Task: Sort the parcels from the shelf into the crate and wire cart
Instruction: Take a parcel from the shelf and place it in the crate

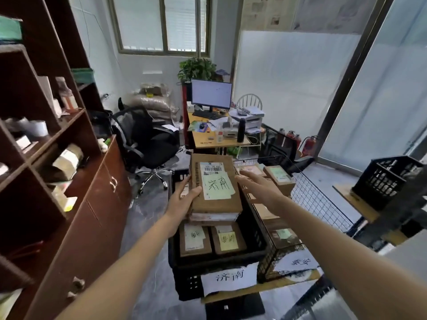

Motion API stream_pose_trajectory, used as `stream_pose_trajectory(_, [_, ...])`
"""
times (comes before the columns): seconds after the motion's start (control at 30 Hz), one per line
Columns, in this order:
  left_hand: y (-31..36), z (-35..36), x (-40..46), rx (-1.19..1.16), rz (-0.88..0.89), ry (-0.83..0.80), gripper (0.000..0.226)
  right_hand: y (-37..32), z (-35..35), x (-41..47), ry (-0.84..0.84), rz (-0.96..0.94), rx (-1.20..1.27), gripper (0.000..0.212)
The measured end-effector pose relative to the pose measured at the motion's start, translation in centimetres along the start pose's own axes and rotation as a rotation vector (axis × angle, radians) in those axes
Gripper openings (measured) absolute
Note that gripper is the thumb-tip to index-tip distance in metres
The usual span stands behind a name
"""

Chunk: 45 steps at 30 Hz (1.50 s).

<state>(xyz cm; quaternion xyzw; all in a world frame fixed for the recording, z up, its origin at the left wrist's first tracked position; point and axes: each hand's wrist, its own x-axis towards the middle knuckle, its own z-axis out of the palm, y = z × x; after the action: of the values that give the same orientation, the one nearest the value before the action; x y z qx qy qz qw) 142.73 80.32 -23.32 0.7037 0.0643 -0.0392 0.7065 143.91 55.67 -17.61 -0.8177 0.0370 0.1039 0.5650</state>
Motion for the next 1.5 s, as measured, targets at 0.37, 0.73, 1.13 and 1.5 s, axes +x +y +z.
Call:
stream_pose_trajectory(0.37, [-8.1, 0.9, 5.3, 0.076, -0.178, -0.062, 0.060, 8.1, 0.8, 8.1, -0.011, 0.072, -0.076, 0.059])
stream_pose_trajectory(0.73, [-15.9, 4.5, 6.3, 0.129, -0.428, -0.169, 0.078, 13.4, -0.5, 12.8, -0.008, 0.072, -0.093, 0.052])
stream_pose_trajectory(1.13, [-20.3, 10.3, 8.2, 0.179, -0.490, -0.148, 0.082, 17.0, -2.8, 16.0, -0.020, 0.017, -0.146, 0.048])
stream_pose_trajectory(1.5, [-17.6, 8.6, 9.8, 0.410, -0.421, -0.052, 0.083, 15.8, -2.7, 16.5, -0.069, -0.015, -0.232, 0.052])
